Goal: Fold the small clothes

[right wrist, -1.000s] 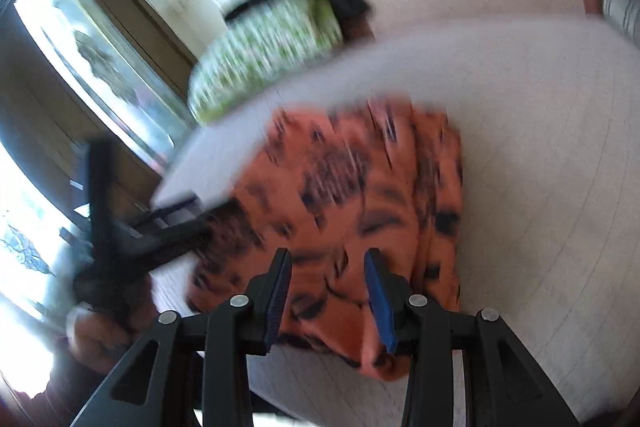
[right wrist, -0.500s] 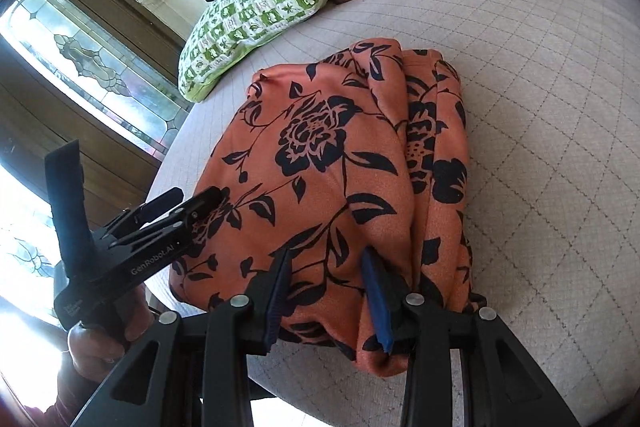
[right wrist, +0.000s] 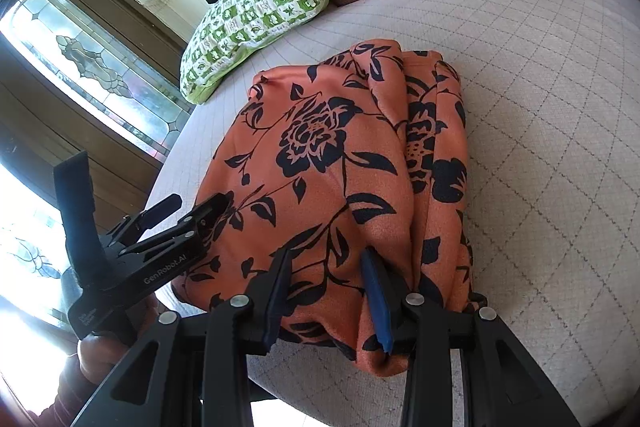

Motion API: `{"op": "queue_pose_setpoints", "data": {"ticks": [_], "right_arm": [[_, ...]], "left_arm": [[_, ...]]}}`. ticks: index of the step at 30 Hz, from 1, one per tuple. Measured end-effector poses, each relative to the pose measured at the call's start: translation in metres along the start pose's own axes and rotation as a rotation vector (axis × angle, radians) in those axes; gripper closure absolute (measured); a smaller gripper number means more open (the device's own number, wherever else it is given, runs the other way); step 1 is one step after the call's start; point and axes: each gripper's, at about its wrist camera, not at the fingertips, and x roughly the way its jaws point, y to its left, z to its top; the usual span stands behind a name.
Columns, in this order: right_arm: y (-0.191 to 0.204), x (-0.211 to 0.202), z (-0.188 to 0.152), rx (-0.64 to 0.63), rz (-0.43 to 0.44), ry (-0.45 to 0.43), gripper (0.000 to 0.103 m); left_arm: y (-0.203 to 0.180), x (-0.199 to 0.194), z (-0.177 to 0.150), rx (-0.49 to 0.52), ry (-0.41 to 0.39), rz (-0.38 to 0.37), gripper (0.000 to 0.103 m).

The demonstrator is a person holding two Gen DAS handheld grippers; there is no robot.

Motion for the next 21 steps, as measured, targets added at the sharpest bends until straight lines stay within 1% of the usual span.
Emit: {"op": "queue_pose_setpoints", "data": {"ticks": [2, 5, 8, 13, 21], "right_arm": [[-0.0007, -0.0004, 0.0001, 0.004, 0.003, -0.001, 0.062], [-0.0012, -0.0008, 0.0008, 0.007, 0.007, -0.001, 0.062], [-0.0018, -0.001, 0.0009, 0.005, 0.005, -0.001, 0.062], [-0.0032, -0.0017, 0.001, 0.01, 0.018, -0.003, 0.061], [-0.0062, -0.0026, 0.0024, 0.026, 0.039, 0.006, 0.061]], "left_arm": [[0.0018, 0.0013, -0.0004, -0.012, -0.002, -0.009, 0.018], [0.004, 0.0031, -0.0006, -0.024, -0.005, -0.002, 0.013], [0.0045, 0.0054, 0.0004, -0.036, 0.001, -0.014, 0.013], [0.001, 0.0047, -0.0002, -0.033, -0.002, 0.003, 0.013], [-0.0007, 0.0064, 0.0003, -0.042, -0.005, 0.002, 0.012]]}}
